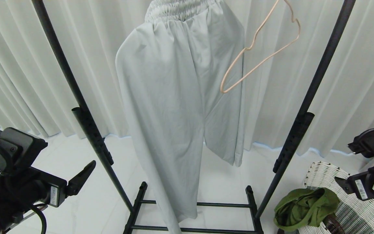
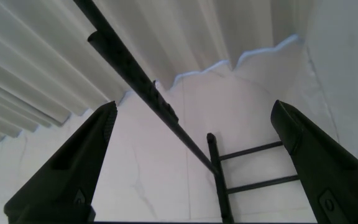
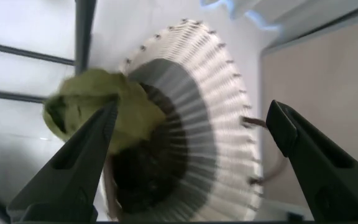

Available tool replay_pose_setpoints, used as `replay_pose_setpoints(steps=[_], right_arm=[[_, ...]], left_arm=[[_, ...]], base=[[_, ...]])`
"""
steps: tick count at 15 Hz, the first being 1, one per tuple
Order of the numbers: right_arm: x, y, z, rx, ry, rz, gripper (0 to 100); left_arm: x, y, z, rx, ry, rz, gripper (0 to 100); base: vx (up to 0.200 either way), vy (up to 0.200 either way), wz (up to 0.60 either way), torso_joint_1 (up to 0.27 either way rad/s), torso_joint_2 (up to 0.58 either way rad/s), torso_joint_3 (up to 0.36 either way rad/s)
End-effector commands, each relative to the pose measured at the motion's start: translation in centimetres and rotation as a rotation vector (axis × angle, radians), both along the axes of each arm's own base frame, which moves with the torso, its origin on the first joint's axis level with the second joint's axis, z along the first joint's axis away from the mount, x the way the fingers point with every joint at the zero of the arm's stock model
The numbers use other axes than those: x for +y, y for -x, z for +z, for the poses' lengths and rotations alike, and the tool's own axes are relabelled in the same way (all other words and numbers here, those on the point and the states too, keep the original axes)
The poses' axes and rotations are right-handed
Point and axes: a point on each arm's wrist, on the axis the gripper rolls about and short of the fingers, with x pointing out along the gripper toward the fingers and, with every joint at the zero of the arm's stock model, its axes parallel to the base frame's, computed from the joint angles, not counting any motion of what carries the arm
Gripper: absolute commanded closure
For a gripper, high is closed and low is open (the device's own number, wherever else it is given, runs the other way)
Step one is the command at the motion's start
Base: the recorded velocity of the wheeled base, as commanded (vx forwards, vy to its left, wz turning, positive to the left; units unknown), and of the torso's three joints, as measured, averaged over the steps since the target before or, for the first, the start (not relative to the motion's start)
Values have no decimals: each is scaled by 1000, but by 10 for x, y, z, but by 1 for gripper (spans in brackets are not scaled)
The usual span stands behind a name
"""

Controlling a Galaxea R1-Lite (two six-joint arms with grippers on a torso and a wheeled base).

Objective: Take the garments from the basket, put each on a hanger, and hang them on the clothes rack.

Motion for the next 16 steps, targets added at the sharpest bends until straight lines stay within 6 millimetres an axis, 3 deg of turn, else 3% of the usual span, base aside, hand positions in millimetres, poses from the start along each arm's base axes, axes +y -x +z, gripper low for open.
replay_pose_setpoints(steps=[1, 8, 12, 16], right_arm=[[4, -19, -25, 105, -24, -37, 0], [8, -51, -82, 255, -114, -285, 0], [12, -68, -80, 215, -172, -324, 0], [12, -73, -81, 209, -175, -329, 0]], left_arm=[[-1, -2, -2, 14, -4, -4, 0], [-12, -4, -9, 52, -15, -70, 0], [-14, -2, -16, 79, -17, -85, 0], [-16, 0, -18, 88, -21, -102, 0]], base=[[0, 0, 0, 0, 0, 0], [0, 0, 0, 0, 0, 0], [0, 0, 0, 0, 0, 0], [0, 0, 0, 0, 0, 0]])
